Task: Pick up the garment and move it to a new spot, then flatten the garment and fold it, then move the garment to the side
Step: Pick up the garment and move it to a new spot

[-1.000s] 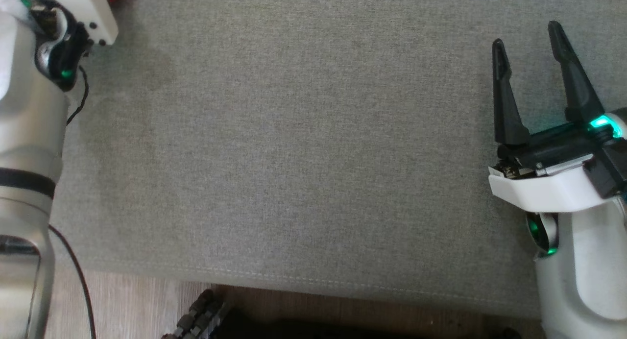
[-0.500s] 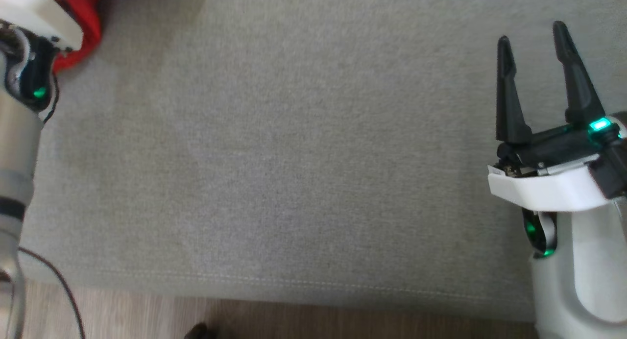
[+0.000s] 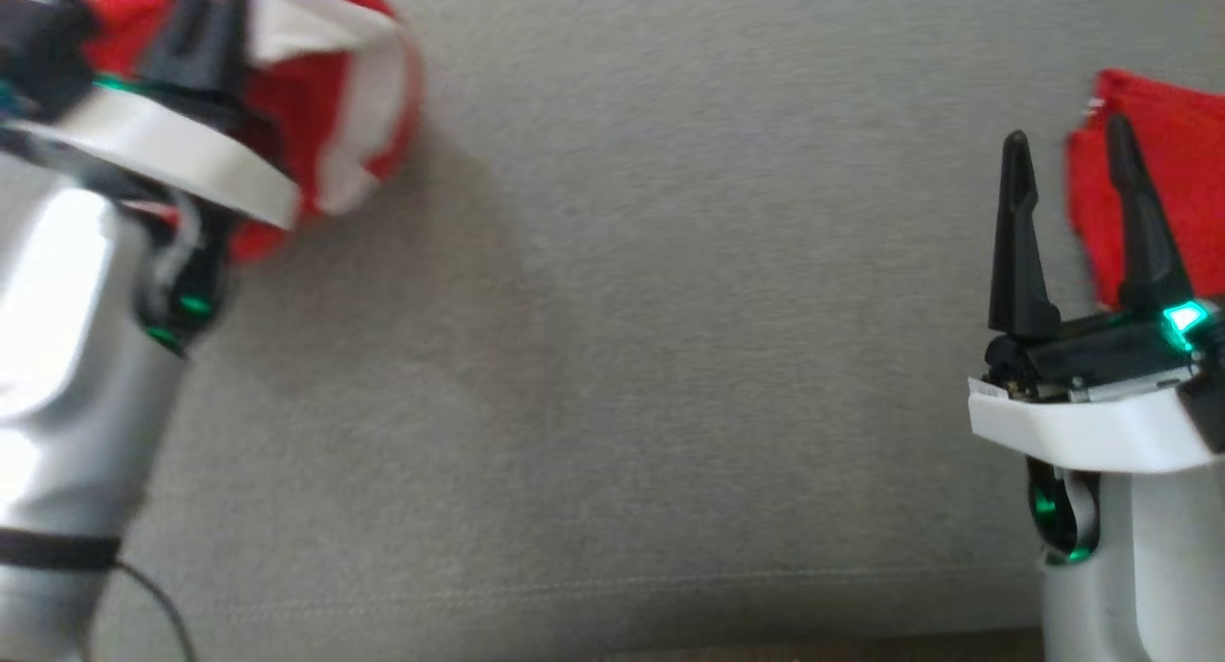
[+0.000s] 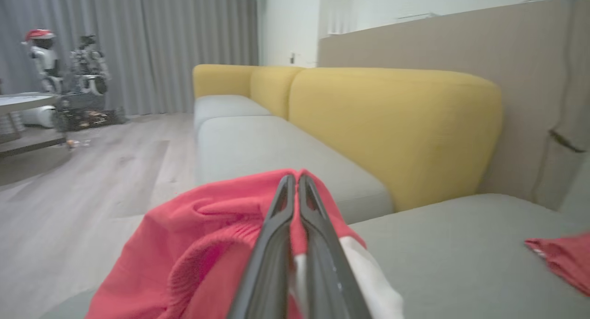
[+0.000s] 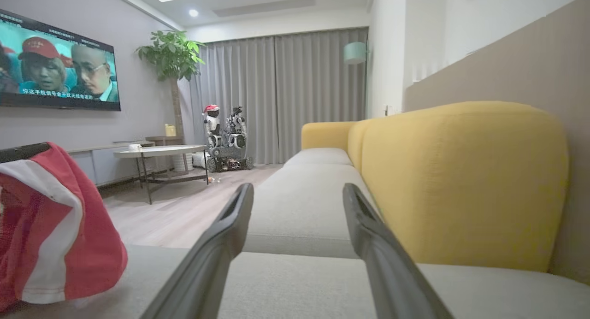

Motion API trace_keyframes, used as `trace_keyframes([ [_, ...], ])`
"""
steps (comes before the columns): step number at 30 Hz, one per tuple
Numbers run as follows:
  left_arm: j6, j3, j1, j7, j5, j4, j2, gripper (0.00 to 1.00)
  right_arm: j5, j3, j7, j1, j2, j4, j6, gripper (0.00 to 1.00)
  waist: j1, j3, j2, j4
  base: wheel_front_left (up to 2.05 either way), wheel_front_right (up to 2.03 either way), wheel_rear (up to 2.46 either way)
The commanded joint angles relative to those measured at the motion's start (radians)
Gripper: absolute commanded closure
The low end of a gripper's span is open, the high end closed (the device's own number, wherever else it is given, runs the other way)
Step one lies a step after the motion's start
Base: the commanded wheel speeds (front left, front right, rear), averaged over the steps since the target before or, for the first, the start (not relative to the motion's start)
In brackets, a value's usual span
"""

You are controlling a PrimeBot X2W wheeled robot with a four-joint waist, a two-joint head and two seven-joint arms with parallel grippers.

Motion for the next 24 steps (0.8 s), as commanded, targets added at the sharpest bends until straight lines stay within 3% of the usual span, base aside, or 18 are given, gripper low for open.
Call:
trace_keyframes([
  [1,0.016,0.022,-0.019,0.010,0.000,-0.081,0.026,1.00,0.017,0.020,-0.004,0.010,0.011,-0.038,0.003,0.00,0.0000,-0.041,-0.0001,-0.054,0.00,0.00,0.00],
  [7,0.084,-0.055,0.041,0.072,0.028,-0.284,-0.042,1.00,0.039,0.007,-0.004,0.021,0.011,-0.061,0.003,0.00,0.0000,-0.037,-0.0001,-0.121,0.00,0.00,0.00],
  [12,0.124,-0.115,0.063,0.108,0.045,-0.343,-0.107,1.00,0.053,0.008,-0.004,0.016,0.011,-0.082,0.003,0.00,0.0000,-0.010,-0.0001,-0.178,0.00,0.00,0.00],
  [18,0.142,-0.212,0.114,0.137,0.066,-0.311,-0.179,1.00,0.069,0.005,-0.004,0.013,0.011,-0.107,0.003,0.00,0.0000,0.044,-0.0001,-0.232,0.00,0.00,0.00],
  [23,0.125,-0.318,0.157,0.129,0.112,-0.183,-0.228,1.00,0.070,0.002,-0.004,0.012,0.011,-0.107,0.003,0.00,0.0000,0.072,-0.0001,-0.250,0.00,0.00,0.00],
  [24,0.120,-0.334,0.162,0.122,0.117,-0.155,-0.240,0.71,0.071,0.001,-0.004,0.010,0.011,-0.107,0.003,0.00,0.0000,0.074,-0.0001,-0.251,0.00,0.00,0.00],
])
